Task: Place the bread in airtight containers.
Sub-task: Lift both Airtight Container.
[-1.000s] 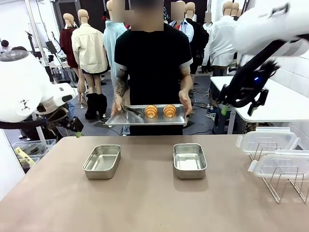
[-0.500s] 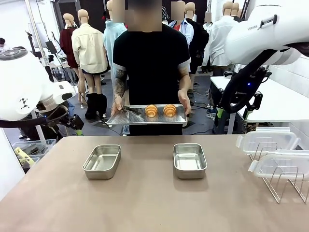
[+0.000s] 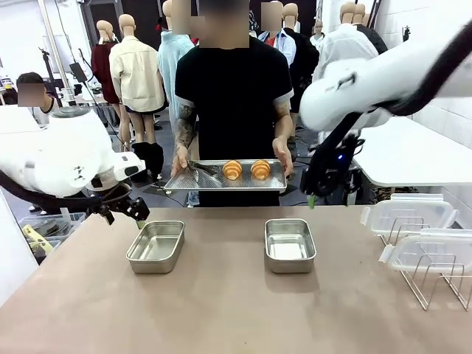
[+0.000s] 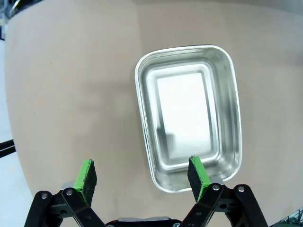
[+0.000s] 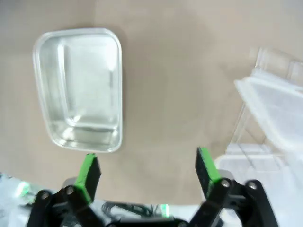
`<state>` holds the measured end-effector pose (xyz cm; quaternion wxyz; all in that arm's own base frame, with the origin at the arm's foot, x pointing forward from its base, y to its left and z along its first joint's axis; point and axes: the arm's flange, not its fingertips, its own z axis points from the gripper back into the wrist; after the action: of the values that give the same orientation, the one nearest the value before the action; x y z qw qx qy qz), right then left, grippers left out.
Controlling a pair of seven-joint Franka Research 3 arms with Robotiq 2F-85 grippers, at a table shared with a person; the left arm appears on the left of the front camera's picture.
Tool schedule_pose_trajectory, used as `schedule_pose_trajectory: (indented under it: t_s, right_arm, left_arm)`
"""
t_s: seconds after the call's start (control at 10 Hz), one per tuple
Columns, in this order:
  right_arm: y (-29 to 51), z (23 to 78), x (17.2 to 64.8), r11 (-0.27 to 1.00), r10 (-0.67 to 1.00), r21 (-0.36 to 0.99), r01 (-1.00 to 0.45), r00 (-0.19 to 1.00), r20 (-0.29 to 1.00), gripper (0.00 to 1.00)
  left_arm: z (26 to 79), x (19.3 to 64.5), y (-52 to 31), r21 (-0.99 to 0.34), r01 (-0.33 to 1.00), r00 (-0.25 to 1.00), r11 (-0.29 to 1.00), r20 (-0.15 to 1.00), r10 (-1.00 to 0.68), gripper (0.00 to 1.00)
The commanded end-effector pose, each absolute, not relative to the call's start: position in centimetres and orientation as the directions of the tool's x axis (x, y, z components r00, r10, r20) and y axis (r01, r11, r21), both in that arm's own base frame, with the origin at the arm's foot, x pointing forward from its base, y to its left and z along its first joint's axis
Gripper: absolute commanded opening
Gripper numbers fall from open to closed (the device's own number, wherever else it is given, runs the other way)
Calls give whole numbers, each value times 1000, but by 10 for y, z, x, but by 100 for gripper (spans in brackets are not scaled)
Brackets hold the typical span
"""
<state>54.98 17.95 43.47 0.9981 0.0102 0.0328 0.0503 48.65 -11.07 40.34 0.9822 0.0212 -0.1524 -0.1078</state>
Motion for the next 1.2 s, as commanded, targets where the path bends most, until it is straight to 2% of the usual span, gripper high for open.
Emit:
schedule_pose_trajectory:
  t_s: [0.0, 0.2, 0.4, 0.7, 1.1]
  right_arm:
    - [194, 410, 579, 998, 63, -19, -66, 989, -133, 100]
    - [207, 362, 590, 1000, 19, -17, -22, 990, -140, 100]
    - [212, 341, 595, 998, 41, -32, -45, 994, -103, 100]
    - [220, 323, 601, 996, 82, -29, -84, 994, -72, 100]
    - [219, 317, 601, 996, 81, -24, -84, 993, -91, 100]
  left_arm:
    - [402, 499, -104, 31, 186, 946, 982, 266, -187, 100]
    - [384, 512, -99, 7, 173, 959, 985, 225, -170, 100]
    - [370, 520, -99, 2, 151, 967, 989, 205, -148, 100]
    - [355, 528, -96, 12, 145, 974, 989, 176, -145, 100]
    - [346, 532, -96, 15, 142, 980, 990, 137, -142, 100]
